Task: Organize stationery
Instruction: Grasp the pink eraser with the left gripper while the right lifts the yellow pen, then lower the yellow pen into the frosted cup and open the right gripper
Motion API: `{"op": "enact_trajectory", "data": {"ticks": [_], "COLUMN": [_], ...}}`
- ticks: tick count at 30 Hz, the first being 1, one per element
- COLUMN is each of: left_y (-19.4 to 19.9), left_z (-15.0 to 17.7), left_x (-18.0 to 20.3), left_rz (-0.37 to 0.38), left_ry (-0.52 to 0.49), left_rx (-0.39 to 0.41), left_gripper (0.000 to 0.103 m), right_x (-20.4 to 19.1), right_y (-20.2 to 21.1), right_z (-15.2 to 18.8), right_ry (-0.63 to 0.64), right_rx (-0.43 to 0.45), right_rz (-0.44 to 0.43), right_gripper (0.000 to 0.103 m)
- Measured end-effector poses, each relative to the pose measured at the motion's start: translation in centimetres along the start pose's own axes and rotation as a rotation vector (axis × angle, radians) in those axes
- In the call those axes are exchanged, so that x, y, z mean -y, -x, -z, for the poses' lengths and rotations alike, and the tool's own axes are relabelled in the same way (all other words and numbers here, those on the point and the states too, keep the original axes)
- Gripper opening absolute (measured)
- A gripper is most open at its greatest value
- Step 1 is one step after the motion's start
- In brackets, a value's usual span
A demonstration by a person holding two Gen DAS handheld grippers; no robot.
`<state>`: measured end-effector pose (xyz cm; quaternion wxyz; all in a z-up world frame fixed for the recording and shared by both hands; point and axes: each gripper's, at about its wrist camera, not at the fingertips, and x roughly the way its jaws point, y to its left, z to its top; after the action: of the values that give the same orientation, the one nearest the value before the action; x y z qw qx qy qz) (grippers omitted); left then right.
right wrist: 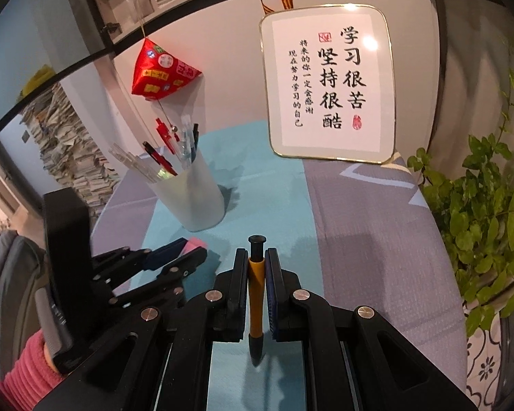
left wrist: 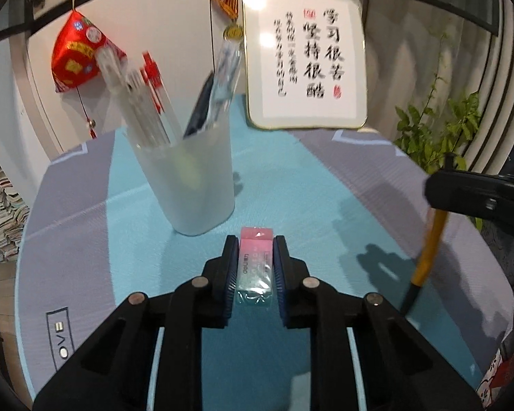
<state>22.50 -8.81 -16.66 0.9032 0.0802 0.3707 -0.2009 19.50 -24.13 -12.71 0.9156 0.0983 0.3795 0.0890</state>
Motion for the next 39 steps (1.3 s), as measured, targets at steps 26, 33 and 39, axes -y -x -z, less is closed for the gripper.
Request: {"op": "enact_trajectory", "data": {"ticks": [26,33,39], "left_y": [8.9,9.2,9.3], "left_z": [3.6,3.9,4.0], "left_x": [-6.1,-7.2,-8.0], "left_rz": [-0.046,-0.046,-0.052], "left_ry": [0.179,0.197,0.210], "left_rx": [0.153,0.164,0.168], "left_gripper": [0.018,0.018,0.018], "right_x": [-9.7,-11.5,-11.7], "right_y": [3.9,0.7,-3.0], "right_z": [-10.7,-14.1,-14.6], "right_ry": [0.163,0.185,0.197], "right_rx": [0.253,0.256,0.229], "right_rz": [-0.033,-0.001,0.041], "right_gripper": [0.011,0.011,0.011]}}
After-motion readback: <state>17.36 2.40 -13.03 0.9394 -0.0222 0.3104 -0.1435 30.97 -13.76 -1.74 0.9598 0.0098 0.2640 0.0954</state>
